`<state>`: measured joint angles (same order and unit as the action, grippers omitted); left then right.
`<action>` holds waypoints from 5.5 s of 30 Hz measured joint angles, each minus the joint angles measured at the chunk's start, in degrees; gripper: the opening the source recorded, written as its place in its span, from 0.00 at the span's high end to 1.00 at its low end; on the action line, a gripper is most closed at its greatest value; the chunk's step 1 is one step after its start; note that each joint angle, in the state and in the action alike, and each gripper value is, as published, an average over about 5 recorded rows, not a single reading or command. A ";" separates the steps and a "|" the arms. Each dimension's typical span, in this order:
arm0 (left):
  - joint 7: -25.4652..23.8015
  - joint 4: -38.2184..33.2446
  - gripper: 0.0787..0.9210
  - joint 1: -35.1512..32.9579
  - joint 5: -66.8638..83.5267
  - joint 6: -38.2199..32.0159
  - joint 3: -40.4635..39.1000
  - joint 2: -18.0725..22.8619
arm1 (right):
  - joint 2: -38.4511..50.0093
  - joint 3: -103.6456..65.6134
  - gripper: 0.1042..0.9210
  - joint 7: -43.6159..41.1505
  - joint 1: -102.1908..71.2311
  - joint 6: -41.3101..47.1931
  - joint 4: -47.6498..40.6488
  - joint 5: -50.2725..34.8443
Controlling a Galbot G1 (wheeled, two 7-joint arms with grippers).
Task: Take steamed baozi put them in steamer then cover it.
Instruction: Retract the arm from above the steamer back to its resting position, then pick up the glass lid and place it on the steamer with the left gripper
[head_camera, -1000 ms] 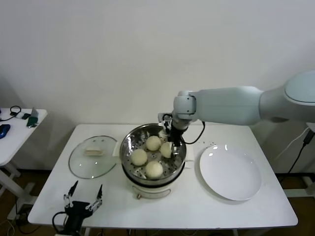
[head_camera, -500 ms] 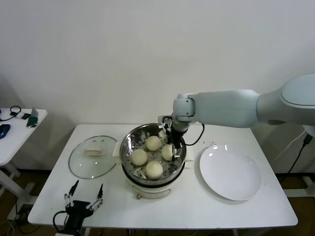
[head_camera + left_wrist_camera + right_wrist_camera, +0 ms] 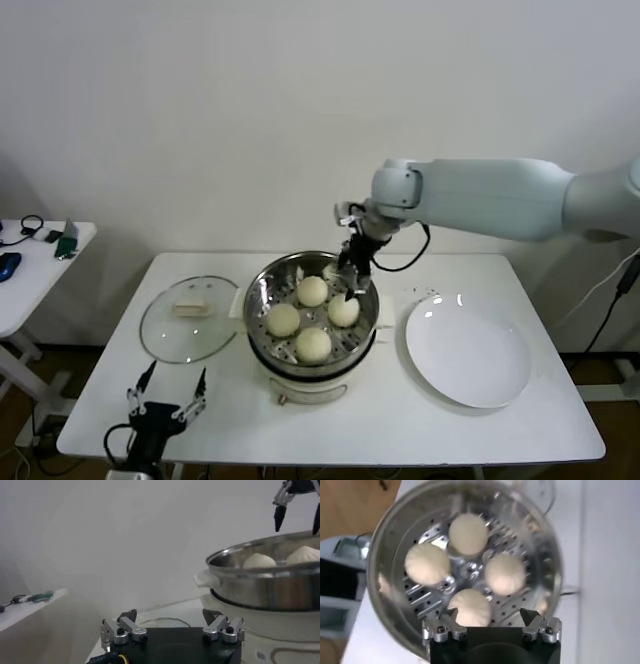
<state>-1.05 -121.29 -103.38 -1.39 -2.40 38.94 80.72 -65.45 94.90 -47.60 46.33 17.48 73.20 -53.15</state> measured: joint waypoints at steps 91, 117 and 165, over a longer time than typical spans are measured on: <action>4.83 41.34 0.12 39.88 -76.40 3.98 -7.60 -9.54 | 8.12 -135.45 0.12 39.13 -127.72 -17.15 26.86 25.77; 6.55 54.64 0.12 50.44 -78.23 3.05 -8.36 -7.76 | 6.54 -135.60 0.12 37.99 -127.86 -18.29 26.58 29.09; 8.40 47.87 0.92 47.41 -72.18 5.07 -7.77 -11.11 | 4.87 -135.01 0.12 36.70 -126.67 -20.94 24.11 33.78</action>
<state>7.35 -73.42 -55.96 -73.57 2.67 31.17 69.61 -60.58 -40.11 -10.90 -80.34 -3.46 97.31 -19.37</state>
